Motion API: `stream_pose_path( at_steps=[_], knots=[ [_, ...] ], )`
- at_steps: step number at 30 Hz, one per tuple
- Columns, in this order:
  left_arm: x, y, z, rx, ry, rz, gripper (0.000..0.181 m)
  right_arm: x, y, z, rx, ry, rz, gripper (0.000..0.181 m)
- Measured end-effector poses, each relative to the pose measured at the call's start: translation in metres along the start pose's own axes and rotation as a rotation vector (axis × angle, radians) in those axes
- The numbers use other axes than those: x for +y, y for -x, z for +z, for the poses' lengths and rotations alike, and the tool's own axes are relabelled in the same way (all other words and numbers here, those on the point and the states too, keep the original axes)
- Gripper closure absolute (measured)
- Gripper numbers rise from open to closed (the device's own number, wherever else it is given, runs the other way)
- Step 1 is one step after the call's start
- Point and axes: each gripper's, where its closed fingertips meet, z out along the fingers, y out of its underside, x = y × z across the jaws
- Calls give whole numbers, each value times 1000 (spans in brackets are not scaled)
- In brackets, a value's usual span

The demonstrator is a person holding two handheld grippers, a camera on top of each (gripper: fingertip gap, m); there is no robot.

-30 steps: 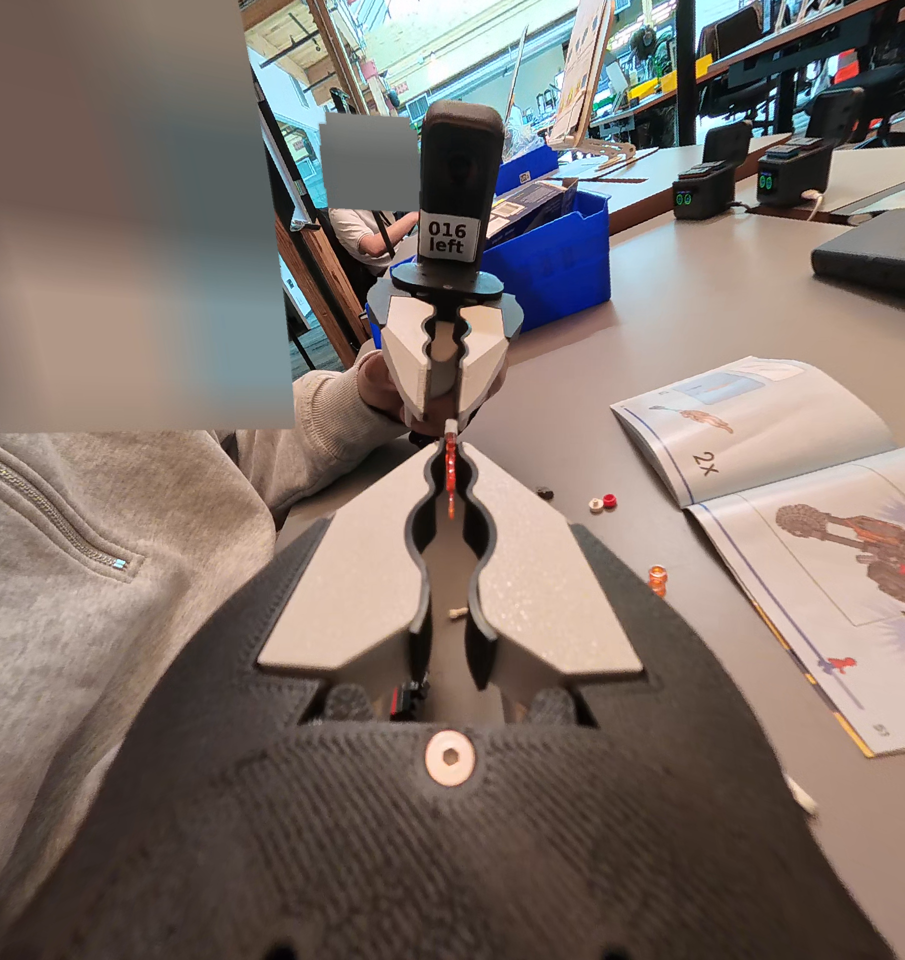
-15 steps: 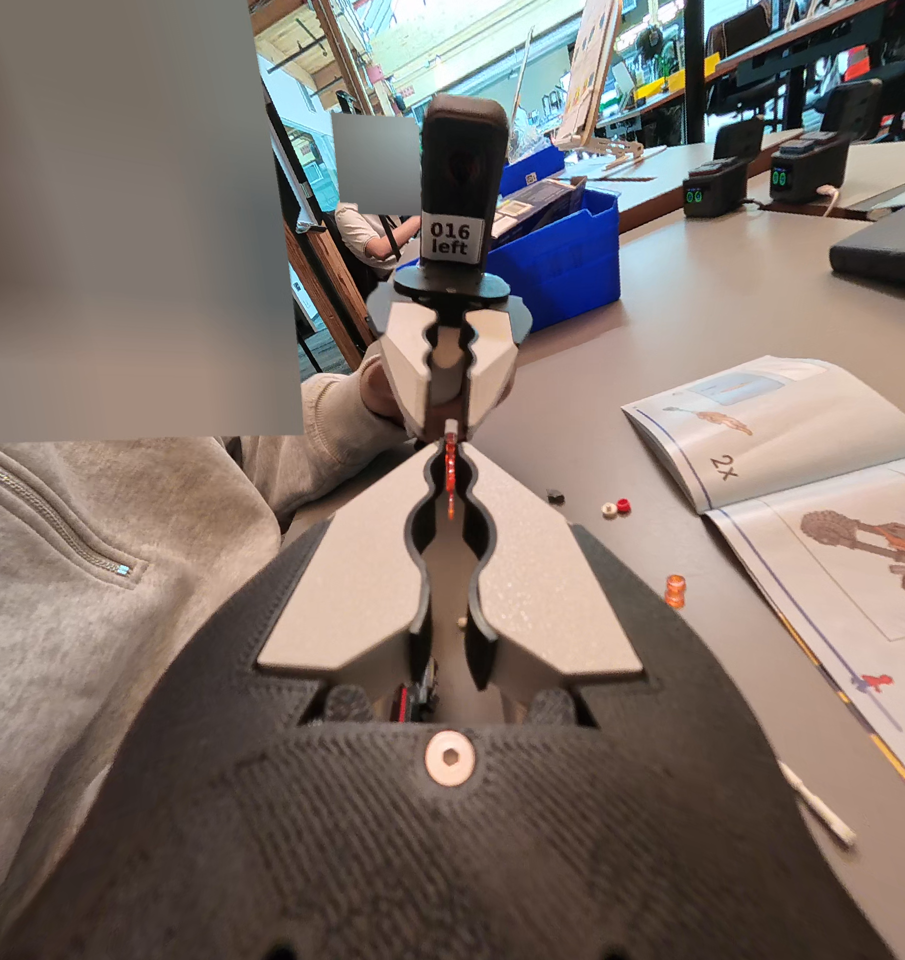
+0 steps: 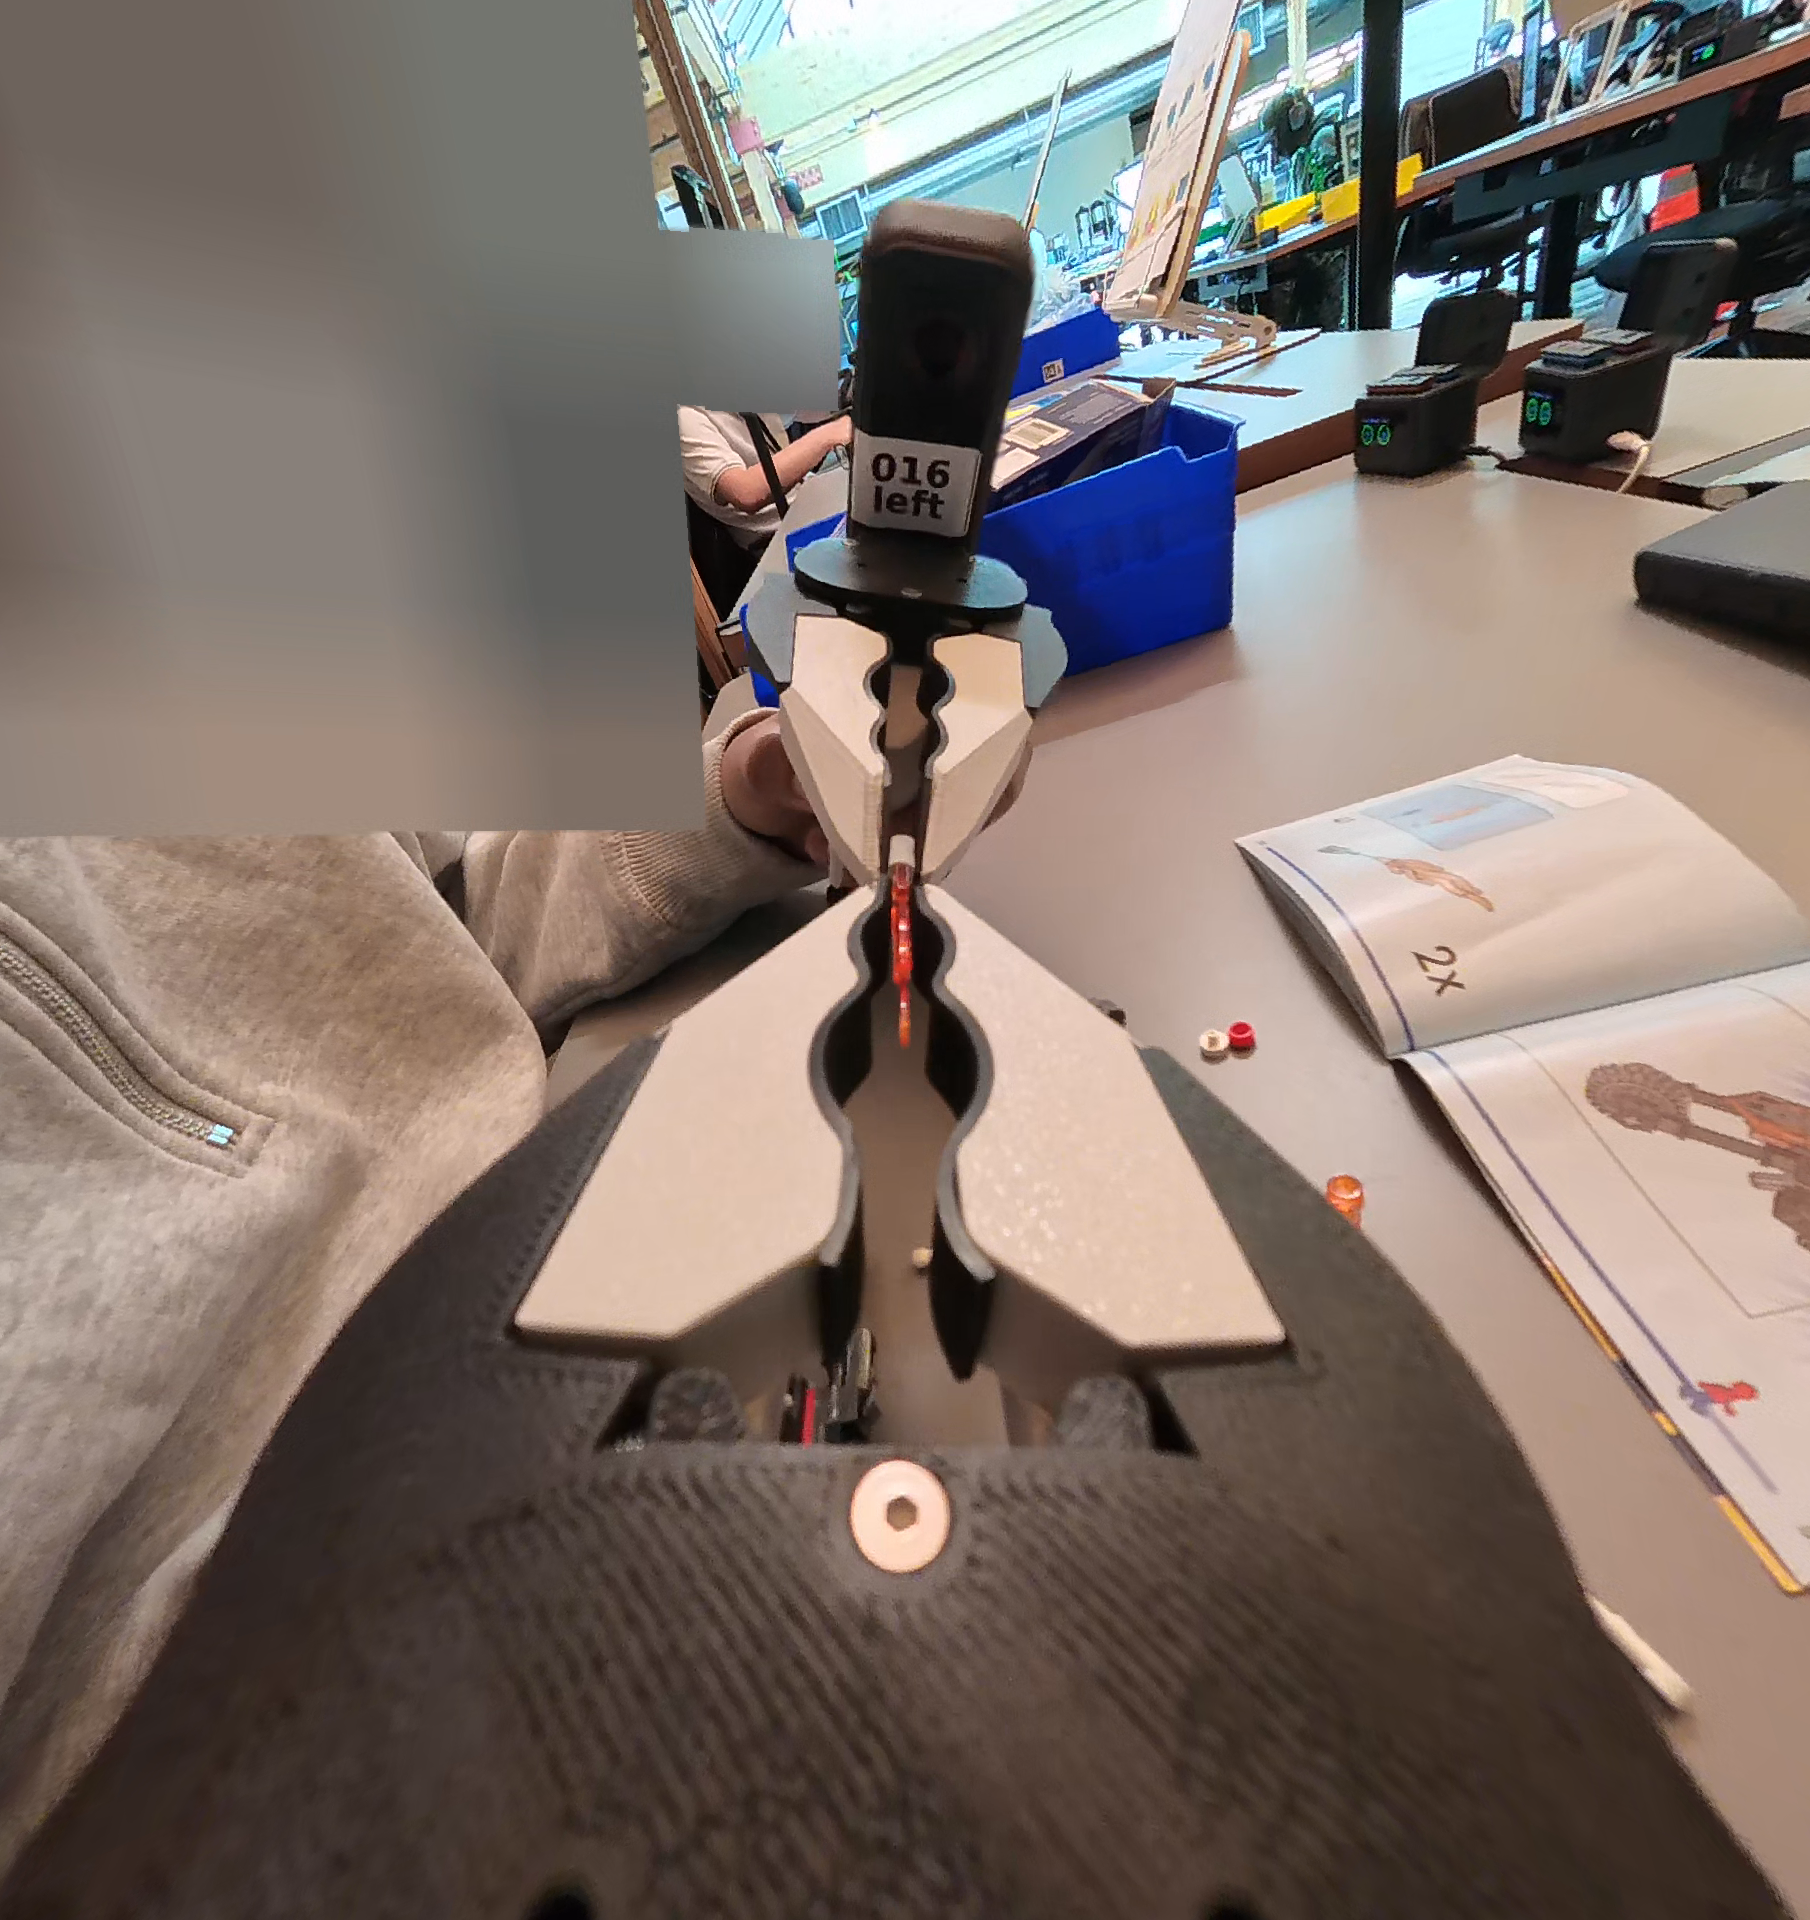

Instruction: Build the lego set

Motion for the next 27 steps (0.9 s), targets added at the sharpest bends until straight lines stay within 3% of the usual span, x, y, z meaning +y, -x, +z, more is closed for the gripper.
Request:
stream_pose_path(
  at_steps=[17, 22, 27],
  knots=[
    [9, 5, -2, -83, 82, 77, 178, 7, -3, 4, -45, 26, 269, 181],
    [13, 5, -1, -78, 99, 48, 179, 11, -4, 4, -34, 51, 242, 181],
    [12, 2, -1, -26, 85, -44, 179, 10, -1, 5, 7, 80, 95, 181]
  ],
)
